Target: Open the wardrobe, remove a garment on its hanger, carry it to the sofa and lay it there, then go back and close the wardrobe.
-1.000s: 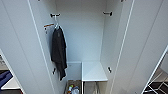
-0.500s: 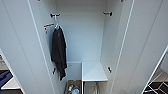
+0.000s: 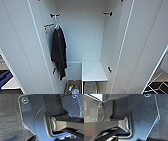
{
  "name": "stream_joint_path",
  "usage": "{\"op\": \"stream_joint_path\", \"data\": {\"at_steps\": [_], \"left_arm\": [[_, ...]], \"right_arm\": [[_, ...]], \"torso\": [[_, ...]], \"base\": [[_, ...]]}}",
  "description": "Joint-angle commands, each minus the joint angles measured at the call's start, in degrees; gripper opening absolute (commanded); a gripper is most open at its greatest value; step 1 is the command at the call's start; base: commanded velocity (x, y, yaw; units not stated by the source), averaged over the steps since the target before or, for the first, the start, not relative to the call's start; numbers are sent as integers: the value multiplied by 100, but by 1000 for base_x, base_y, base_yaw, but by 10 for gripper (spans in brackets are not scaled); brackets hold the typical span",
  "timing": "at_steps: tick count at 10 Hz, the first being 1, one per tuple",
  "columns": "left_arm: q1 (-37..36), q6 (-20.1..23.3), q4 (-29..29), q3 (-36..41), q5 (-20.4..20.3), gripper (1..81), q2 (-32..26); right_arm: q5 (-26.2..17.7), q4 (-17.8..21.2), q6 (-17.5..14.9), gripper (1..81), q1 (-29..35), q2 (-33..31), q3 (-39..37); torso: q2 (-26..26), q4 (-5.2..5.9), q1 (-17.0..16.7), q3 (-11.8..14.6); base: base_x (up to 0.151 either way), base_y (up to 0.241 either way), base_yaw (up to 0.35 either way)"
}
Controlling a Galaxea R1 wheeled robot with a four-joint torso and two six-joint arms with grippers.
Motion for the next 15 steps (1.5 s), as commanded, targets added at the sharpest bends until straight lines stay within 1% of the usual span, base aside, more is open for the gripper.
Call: {"op": "stream_joint_path", "data": {"at_steps": [1,2,3,4,5,7,8,9,11,12,13,14,15], "left_arm": [[-466,147,13,215,339,811,-447],[-475,147,93,665,313,811,-774],[-493,139,84,1274,278,811,-1244],[-510,130,58,1751,68,811,-1667],[-519,121,49,2162,-90,811,-2095],[-528,59,40,2889,-434,811,-2866],[-554,50,40,3249,-549,811,-3217],[-598,33,14,3632,-636,811,-3592],[-756,-240,-179,4260,-874,811,-4395],[-869,-407,-232,4524,-997,811,-4887],[-1045,-600,-259,4585,-1015,811,-5265],[-1230,-800,-267,4559,-1006,811,-5615],[-1476,-1011,-267,4524,-1015,811,-5844]], "right_arm": [[-374,-15,0,811,302,-615,769],[-294,-6,0,811,346,-1057,1405],[-241,73,26,811,425,-1657,2215],[-181,185,44,811,547,-2186,2850],[-85,430,36,811,636,-2676,3297],[295,732,35,811,776,-3527,3980],[391,802,44,811,856,-3896,4314],[608,924,44,811,909,-4296,4671],[1297,1224,44,811,987,-5091,5132],[1490,1356,53,811,1066,-5513,5378],[1631,1488,193,811,1180,-5856,5510],[1675,1488,499,811,1391,-6136,5528],[1675,1488,702,811,1619,-6277,5492]], "torso": [[0,0,0,0],[0,0,0,0],[0,0,0,0],[0,0,2,0],[0,0,2,0],[0,0,0,0],[0,0,0,0],[0,0,2,0],[2,0,2,0],[2,0,2,0],[2,0,2,0],[2,0,2,-2],[2,0,2,-2]], "base": [[0,0,0],[0,0,0],[0,0,0],[0,0,0],[0,0,0],[0,0,0],[0,0,0],[0,0,0],[0,0,0],[0,0,0],[0,0,0],[0,0,0],[0,0,0]]}}
